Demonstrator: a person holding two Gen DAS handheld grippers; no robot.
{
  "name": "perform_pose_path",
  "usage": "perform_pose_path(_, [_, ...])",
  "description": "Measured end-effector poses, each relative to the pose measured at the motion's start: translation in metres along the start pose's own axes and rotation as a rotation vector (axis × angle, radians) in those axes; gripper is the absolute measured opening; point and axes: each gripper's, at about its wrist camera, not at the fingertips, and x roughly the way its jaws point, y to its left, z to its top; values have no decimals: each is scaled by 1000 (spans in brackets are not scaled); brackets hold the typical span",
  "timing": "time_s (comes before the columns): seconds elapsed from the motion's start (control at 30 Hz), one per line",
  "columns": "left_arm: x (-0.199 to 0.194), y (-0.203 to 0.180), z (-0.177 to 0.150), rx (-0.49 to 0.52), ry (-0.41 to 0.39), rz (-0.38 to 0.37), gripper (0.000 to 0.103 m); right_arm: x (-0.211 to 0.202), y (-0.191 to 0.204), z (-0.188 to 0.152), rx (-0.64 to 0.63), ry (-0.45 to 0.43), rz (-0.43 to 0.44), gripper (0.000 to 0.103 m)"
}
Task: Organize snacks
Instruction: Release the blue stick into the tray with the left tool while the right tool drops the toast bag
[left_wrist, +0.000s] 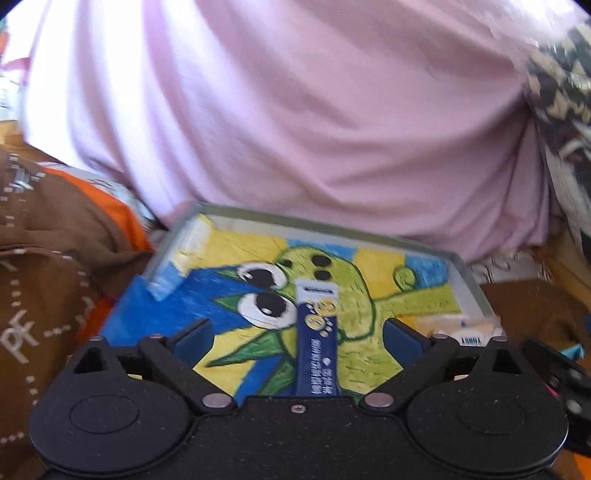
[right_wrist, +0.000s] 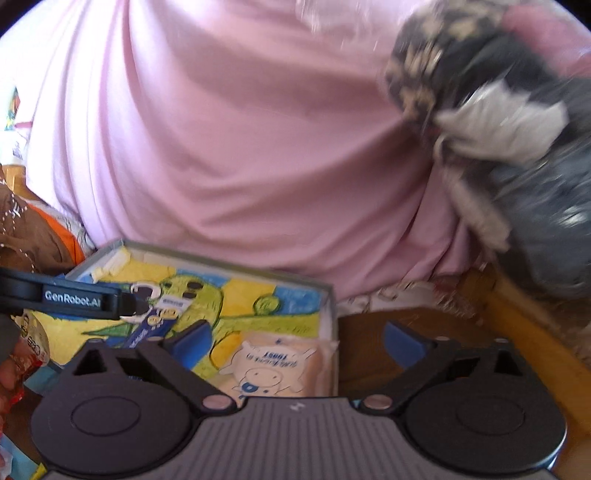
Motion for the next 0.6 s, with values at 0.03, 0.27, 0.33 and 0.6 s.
perform_pose_path(0.03, [-6, 1, 0, -4, -13, 9, 100, -8, 0, -1, -4, -21, -6, 103])
perform_pose_path(0.27, [-43, 5, -6, 31, -20, -14, 102, -52, -1, 1, -27, -88, -17, 103])
perform_pose_path(0.33, [-53, 6, -10, 60, 1, -32, 102, -65, 0, -2, -26, -81, -7, 103])
perform_pose_path(0.6, [-90, 20, -32, 139, 91, -76, 102, -107, 8, -25, -100, -19, 97, 103])
